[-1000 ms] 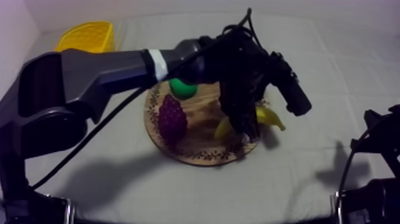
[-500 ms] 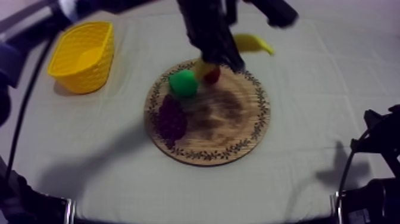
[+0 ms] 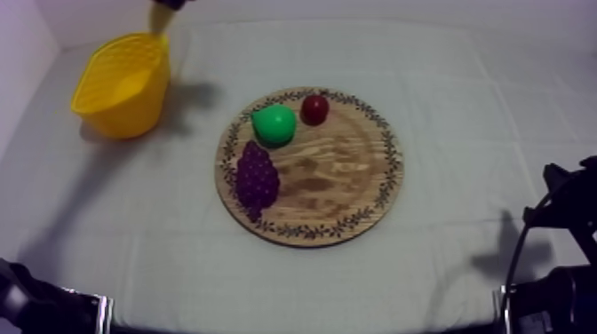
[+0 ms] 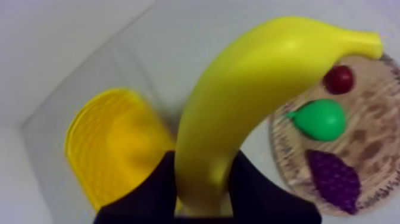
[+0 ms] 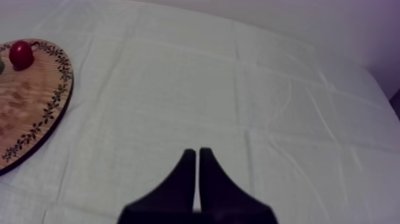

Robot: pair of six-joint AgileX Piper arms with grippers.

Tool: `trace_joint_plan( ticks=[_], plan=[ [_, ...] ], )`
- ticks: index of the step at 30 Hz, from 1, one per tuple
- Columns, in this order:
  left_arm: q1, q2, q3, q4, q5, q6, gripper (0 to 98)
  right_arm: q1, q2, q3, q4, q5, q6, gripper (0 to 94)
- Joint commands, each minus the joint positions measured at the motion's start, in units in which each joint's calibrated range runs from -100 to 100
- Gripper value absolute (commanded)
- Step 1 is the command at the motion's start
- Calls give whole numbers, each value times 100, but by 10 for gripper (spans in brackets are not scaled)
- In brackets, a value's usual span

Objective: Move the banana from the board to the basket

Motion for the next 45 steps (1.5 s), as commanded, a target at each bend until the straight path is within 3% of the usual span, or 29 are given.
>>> trace_joint_plan(
  ticks=[1,10,20,29,36,45],
  plan=[
    [-569,-45,226,-33,-78,-2,259,-1,-2,2,1,1,-1,3],
    [-1210,127,1162,-88,-643,224,252,-1,-2,2,1,1,-1,3],
    [-1183,753,1532,-4,-1174,549,254,-1,-2,2,1,1,-1,3],
    [-1292,1268,1622,119,-1607,650,267,-1,-2,2,1,1,-1,3],
    [-1399,1462,1791,166,-2088,638,304,-1,-2,2,1,1,-1,3],
    [-1491,1458,1928,320,-2564,369,453,-1,-2,2,1,1,-1,3]
  ],
)
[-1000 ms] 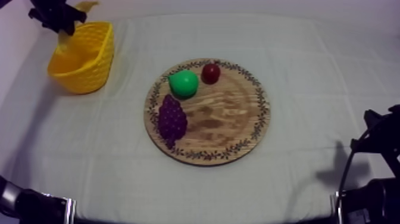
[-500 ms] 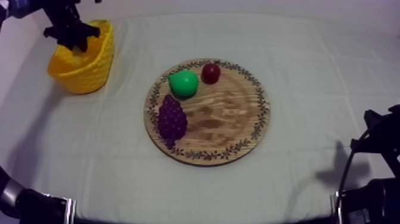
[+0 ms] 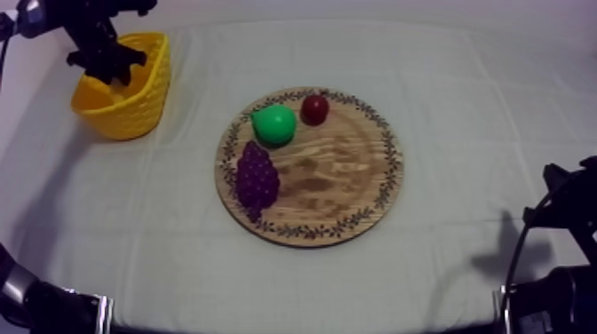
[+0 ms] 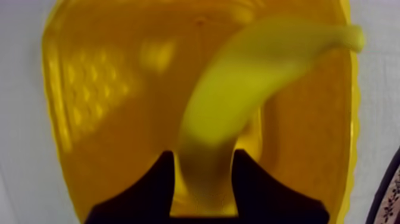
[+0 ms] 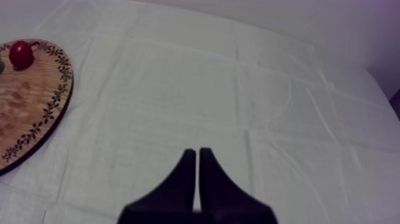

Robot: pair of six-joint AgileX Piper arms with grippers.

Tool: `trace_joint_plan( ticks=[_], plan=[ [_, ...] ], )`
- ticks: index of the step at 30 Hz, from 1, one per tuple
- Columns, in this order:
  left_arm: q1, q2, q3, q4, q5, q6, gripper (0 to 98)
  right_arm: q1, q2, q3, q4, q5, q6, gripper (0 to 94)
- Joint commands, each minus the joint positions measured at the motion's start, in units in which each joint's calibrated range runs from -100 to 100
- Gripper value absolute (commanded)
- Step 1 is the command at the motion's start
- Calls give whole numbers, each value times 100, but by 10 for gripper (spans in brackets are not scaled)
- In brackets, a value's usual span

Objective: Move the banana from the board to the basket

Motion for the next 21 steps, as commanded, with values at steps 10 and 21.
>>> trace_joint_plan(
  ticks=[10,21],
  plan=[
    [81,-443,261,167,-391,-236,314,-1,-2,2,1,-3,-1,3],
    [229,-2013,2270,613,-2077,-298,50,-1,-2,2,1,-3,-1,3]
  ],
)
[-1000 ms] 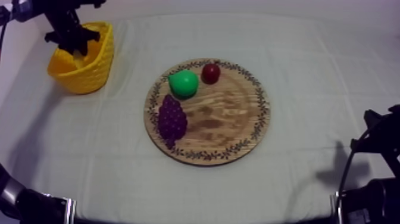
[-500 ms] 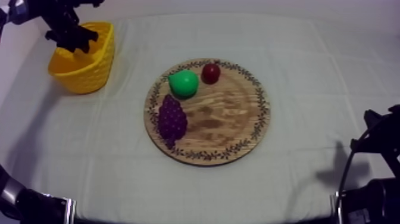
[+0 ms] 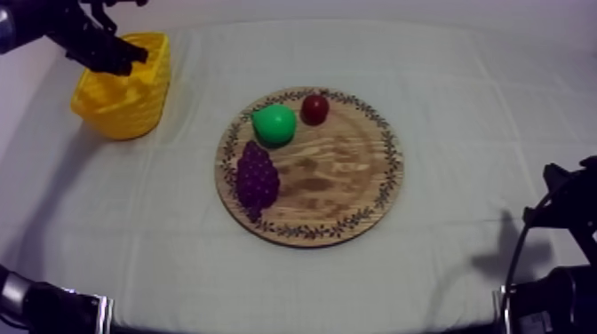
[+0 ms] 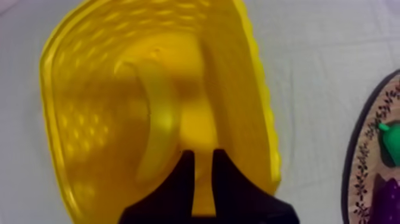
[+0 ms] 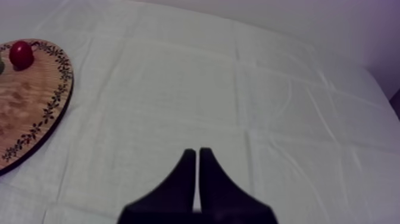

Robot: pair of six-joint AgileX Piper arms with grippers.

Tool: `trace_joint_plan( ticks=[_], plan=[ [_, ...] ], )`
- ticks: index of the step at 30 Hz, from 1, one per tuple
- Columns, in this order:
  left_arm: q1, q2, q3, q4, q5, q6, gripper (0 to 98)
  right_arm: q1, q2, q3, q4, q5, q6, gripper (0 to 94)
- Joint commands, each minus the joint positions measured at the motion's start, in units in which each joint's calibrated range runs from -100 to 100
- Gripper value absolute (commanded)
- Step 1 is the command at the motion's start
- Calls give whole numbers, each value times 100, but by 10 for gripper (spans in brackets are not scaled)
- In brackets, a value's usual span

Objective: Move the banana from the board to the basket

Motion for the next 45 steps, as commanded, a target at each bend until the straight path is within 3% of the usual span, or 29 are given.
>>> trace_joint_plan(
  ticks=[1,14,25,31,45],
  plan=[
    [55,-557,643,39,-309,25,36,-1,-2,2,1,-3,-1,3],
    [150,-4264,3643,135,-952,184,1,-1,-2,2,1,-3,-2,3],
    [-316,-7110,5901,719,-1318,-353,1,-1,-2,2,1,-3,-1,3],
    [-480,-8239,6566,812,-1222,-388,1,-1,-2,2,1,-3,-1,3],
    [-527,-10174,7253,821,-446,-380,1,-1,-2,2,1,-3,-1,3]
  ],
)
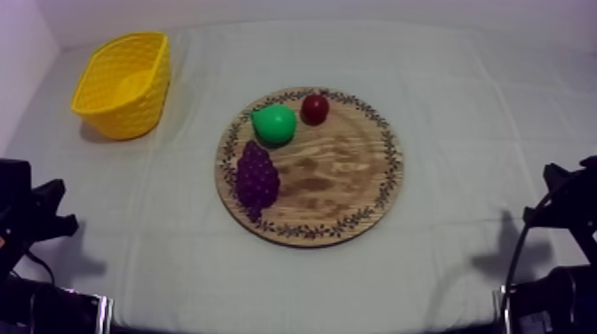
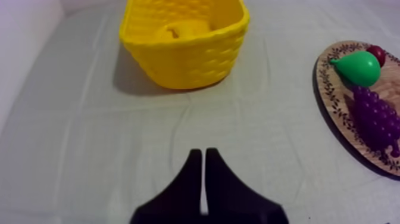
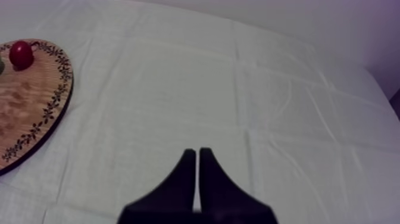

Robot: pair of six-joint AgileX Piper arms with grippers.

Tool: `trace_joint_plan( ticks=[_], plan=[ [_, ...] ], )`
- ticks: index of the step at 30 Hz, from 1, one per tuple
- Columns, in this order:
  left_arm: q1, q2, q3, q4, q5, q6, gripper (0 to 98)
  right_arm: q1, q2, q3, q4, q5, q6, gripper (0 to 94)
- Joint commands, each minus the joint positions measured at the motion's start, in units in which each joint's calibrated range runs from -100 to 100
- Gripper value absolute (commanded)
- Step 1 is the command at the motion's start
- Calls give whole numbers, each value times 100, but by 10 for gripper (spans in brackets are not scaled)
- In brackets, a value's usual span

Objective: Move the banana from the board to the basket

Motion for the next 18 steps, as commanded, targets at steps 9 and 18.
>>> trace_joint_plan(
  ticks=[9,18],
  plan=[
    [57,-744,239,7,30,-16,1,-1,-2,2,1,-3,-1,3],
    [137,-943,366,-18,-156,410,1,-1,-2,2,1,-3,-1,3]
  ],
)
